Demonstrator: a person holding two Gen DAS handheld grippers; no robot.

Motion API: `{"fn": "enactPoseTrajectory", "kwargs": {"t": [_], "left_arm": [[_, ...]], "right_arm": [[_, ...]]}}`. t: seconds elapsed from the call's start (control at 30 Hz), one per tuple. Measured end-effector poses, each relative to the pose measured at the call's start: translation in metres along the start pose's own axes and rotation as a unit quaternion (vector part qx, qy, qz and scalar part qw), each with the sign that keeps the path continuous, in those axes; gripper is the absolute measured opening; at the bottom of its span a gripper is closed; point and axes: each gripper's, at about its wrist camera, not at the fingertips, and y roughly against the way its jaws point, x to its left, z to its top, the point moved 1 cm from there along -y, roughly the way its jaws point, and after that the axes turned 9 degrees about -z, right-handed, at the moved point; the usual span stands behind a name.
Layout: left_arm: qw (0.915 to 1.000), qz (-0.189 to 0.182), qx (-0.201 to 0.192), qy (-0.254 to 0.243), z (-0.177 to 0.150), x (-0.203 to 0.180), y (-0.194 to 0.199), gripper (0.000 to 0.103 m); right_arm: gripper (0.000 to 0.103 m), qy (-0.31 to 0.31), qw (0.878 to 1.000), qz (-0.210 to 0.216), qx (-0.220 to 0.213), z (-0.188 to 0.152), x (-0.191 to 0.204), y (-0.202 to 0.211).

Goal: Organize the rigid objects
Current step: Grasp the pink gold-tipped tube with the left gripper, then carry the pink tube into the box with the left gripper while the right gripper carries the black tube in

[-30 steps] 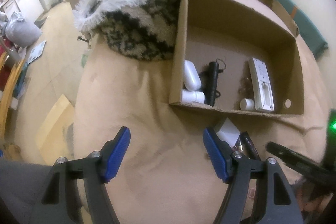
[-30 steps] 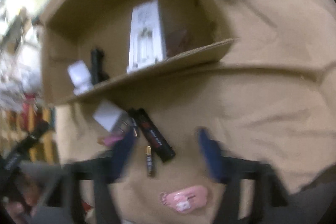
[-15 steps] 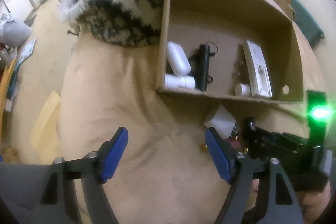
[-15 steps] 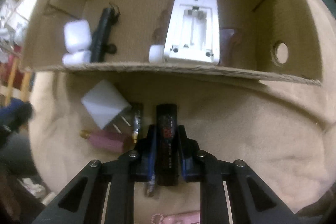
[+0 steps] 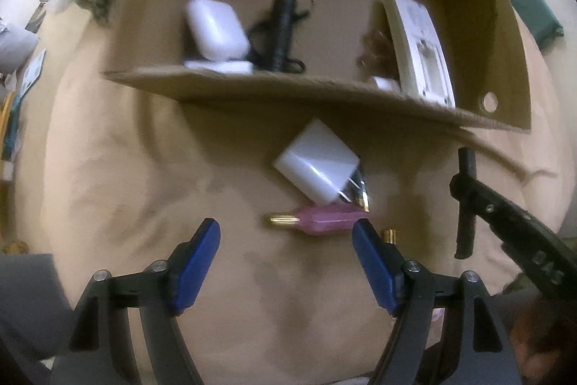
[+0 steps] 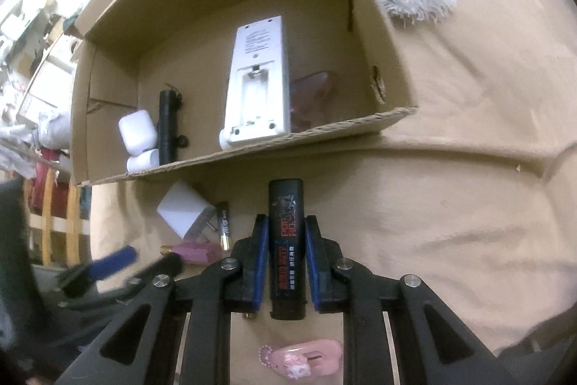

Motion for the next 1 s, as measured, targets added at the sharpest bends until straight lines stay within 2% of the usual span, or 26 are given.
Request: {"fn": "enactPoseTrajectory", "kwargs": {"t": [0.5,0.57,0.6,0.67,0.83,1.0], "left_arm": [[0.9989,0.033,0.019,-0.029,0.010,-0.015,-0.038,0.072],[0.9987,0.032,0.014,-0.037,0.011,-0.018,-0.037,0.060],[0.9985,0.031,0.017,-0.043,0.010,-0.019,-0.037,0.059],[0.9981,0.026,0.018,-0.053,0.009,-0.021,-0.035,0.059],[0.9985,0.029,0.017,-0.043,0.010,-0.016,-0.030,0.059],[0.9983,0.041,0.007,-0.041,-0.002,0.007,-0.007,0.059]], "right_arm": [[0.021,-0.002,1.000,0.023,-0.018,0.005,-0.006,0.013],[0.021,0.001,1.000,0.021,-0.017,0.004,-0.003,0.011],[0.021,0.003,1.000,0.020,-0.017,0.004,-0.002,0.010],[0.021,0.005,1.000,0.019,-0.017,0.003,-0.007,0.015],[0.021,0.007,1.000,0.017,-0.015,0.002,-0.006,0.015],[0.021,0.009,1.000,0.017,-0.018,0.002,-0.003,0.016]]}}
